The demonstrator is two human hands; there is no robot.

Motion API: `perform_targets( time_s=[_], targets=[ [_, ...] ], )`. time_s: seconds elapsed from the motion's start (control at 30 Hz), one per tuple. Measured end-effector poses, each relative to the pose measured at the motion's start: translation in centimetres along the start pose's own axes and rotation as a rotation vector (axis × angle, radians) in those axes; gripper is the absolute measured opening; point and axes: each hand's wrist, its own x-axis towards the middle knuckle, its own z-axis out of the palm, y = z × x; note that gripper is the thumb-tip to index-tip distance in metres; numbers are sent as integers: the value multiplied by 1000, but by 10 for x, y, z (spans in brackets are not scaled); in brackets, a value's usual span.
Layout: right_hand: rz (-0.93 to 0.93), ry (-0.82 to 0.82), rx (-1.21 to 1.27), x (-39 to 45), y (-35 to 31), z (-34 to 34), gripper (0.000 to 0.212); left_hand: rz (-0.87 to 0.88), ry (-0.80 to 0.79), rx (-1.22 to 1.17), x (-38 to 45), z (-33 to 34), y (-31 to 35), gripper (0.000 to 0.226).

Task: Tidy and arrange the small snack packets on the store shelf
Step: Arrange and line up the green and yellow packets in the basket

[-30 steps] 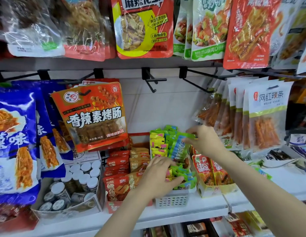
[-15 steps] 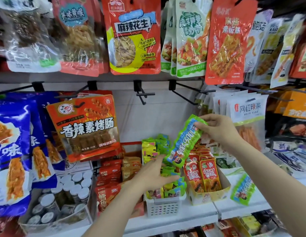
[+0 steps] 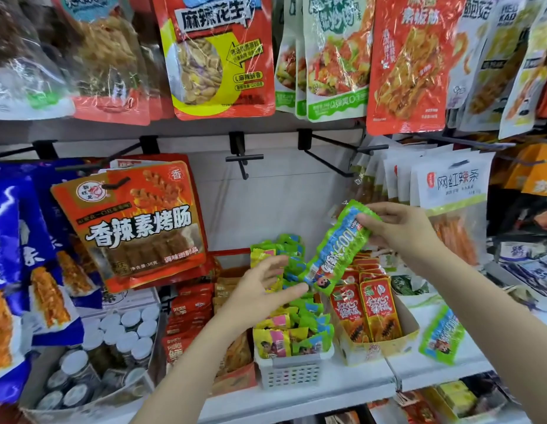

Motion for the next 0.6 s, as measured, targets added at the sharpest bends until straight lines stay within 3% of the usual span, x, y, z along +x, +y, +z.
perform_targets(
  time_s=[0.1, 0.23, 0.37, 0.5, 0.6],
  targets=[
    [4, -44, 107, -1, -2, 14, 25, -90, -13, -169, -7, 20, 8, 49],
    [37, -51, 201, -4, -5, 27, 18, -161, 156, -343, -16, 33, 4, 27],
    [73, -58, 221, -6, -6, 29, 17, -207, 289, -410, -23, 32, -5, 34],
    [115, -44, 262, -7, -5, 28, 15, -196, 284, -455, -31, 28, -12, 23],
    [140, -46, 252, -8, -4, 27, 14, -191, 266, -496, -34, 24, -12, 29]
  ],
)
